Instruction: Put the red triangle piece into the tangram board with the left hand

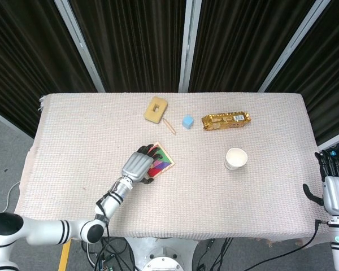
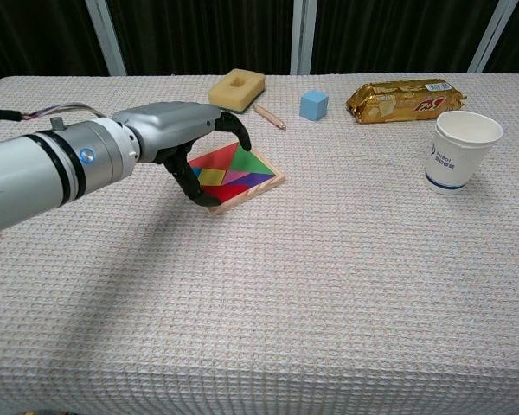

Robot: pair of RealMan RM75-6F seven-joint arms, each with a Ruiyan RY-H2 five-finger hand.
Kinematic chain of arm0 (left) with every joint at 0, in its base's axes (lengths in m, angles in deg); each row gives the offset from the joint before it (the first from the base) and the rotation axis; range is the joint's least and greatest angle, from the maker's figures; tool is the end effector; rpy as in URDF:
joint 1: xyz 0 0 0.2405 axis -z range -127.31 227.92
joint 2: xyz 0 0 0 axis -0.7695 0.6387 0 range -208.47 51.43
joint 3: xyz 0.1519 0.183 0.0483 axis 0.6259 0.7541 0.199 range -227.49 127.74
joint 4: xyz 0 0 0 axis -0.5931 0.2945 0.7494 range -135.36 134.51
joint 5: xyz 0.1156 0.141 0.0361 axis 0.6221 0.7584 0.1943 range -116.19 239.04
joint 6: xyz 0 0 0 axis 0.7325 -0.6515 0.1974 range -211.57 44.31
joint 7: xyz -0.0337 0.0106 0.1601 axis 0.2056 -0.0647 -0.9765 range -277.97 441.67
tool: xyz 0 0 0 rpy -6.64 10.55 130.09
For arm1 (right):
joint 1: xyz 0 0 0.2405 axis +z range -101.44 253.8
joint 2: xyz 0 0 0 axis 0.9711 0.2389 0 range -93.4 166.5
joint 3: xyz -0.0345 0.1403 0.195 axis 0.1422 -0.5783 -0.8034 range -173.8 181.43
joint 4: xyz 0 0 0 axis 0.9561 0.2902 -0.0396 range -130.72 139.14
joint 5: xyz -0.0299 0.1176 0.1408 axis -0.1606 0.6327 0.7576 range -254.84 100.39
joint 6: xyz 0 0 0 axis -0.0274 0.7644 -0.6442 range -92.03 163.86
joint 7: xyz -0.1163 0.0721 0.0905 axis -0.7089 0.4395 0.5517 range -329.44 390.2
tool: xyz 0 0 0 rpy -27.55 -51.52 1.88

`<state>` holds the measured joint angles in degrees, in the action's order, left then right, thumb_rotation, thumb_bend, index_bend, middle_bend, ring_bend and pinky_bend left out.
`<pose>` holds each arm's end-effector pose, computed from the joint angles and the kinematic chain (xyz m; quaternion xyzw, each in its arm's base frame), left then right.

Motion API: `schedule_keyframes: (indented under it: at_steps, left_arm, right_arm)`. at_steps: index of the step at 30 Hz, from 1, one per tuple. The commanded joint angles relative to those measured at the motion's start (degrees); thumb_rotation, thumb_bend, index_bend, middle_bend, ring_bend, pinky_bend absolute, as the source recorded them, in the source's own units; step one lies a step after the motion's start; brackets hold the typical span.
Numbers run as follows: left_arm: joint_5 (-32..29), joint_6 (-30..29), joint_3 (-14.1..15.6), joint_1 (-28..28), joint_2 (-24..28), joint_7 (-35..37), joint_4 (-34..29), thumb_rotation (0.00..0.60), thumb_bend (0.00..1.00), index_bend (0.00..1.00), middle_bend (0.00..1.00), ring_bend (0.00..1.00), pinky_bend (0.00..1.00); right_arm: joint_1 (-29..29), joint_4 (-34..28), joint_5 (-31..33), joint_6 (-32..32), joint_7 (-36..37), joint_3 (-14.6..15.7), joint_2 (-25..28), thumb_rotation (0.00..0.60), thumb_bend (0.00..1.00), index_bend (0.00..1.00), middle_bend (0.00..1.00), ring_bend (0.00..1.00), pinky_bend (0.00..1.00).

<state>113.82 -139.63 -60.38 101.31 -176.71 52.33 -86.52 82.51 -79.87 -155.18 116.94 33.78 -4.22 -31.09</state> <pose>-0.0716 0.3353 -0.0531 -0.7649 -0.3860 -0.3633 0.3658 -0.3226 -0.2228 0.1850 0.5436 -0.4018 0.3796 0.6316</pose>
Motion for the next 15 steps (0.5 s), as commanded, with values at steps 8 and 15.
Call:
schedule_keyframes:
  at_steps: [8,15]
  left_arm:
    - [3.02,-0.03,-0.46,0.30,-2.83,2.80,3.44,0.600,0.16,0.20,0.08,0.00,0.12]
    - [4.34,0.52,-1.02,0.69,-3.94,4.09,5.62,0.600,0.16,0.20,0.08,0.00,0.12]
  right_arm:
    - [0.04,0.92,0.09,-0.46,0.78,0.08,-0.30,0.600,0.23,0.00,0.00,0.00,0.00]
    - [0.10,0.97,-0.05,-0.38,0.76,0.03,-0.40,0.600,0.23,0.00,0.00,0.00,0.00]
